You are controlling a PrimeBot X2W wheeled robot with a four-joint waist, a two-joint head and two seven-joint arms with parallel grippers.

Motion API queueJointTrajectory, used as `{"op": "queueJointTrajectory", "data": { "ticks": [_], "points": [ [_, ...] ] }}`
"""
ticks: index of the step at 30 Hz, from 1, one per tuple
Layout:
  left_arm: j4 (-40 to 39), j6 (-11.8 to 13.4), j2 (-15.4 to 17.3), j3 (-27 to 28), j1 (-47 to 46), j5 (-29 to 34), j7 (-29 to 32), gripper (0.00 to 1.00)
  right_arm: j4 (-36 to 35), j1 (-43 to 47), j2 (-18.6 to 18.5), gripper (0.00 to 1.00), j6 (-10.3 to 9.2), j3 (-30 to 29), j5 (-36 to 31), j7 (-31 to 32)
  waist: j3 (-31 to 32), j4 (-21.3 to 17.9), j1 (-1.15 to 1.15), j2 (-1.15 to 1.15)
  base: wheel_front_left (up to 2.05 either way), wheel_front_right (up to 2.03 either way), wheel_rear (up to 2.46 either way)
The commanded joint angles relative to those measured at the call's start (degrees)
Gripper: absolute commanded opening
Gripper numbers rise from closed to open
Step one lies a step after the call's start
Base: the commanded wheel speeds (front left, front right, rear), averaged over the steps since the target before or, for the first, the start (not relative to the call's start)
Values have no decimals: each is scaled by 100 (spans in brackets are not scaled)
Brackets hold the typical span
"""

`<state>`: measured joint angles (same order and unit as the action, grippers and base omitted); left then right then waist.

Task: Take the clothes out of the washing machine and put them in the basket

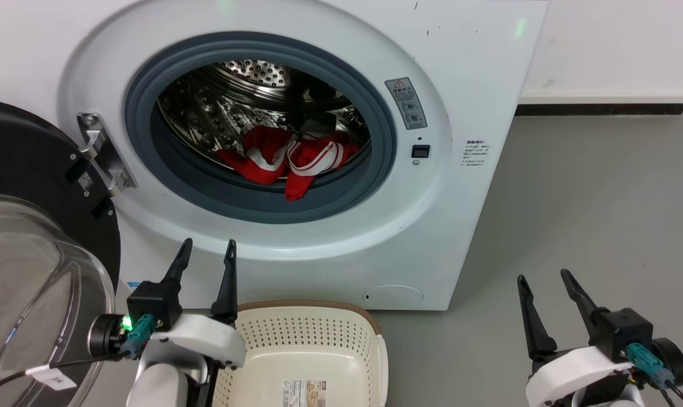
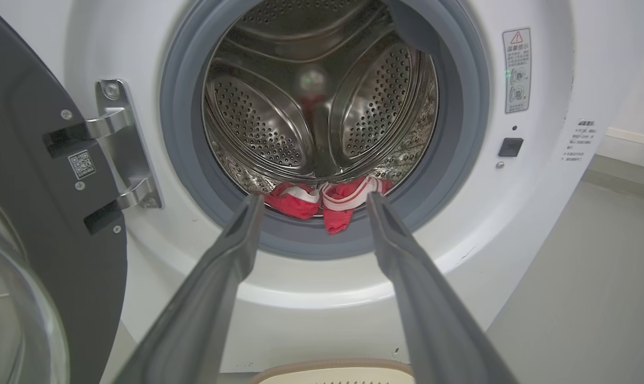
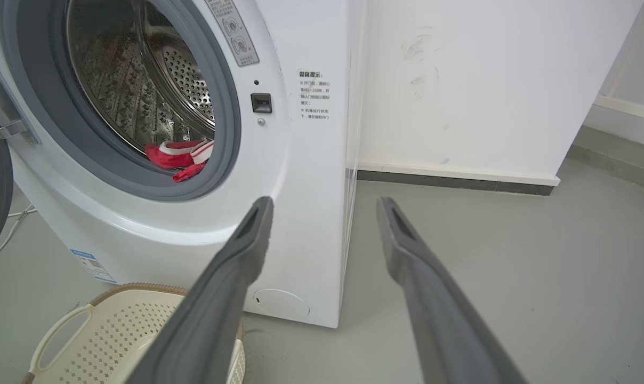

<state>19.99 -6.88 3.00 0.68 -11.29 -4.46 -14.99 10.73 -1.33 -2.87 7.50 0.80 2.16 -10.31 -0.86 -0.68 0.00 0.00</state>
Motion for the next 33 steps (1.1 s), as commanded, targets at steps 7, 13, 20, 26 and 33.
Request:
{"op": "queueJointTrajectory", "data": {
  "ticks": [7,13,20,26,33],
  "points": [
    [54,37,-5,82,-575,-95,-28,100,-97,-327,-1,100,-2,196,120,-86,-530,-165,0,0,0,0,0],
    [378,9,103,148,-1334,-99,-23,100,-65,-644,0,100,-2,437,235,-192,-1135,-411,0,0,0,0,0],
    [1033,0,435,265,-2333,-120,-23,100,66,-965,3,100,-3,887,432,-345,-1714,-859,0,0,0,0,0],
    [1752,-31,842,214,-3228,-154,42,100,148,-1206,4,100,-3,1232,647,-437,-2095,-1336,0,0,0,0,0],
    [2510,-45,1348,141,-4313,-253,596,100,241,-1380,5,100,-3,1458,918,-485,-2551,-1797,0,0,0,0,0]
  ]
}}
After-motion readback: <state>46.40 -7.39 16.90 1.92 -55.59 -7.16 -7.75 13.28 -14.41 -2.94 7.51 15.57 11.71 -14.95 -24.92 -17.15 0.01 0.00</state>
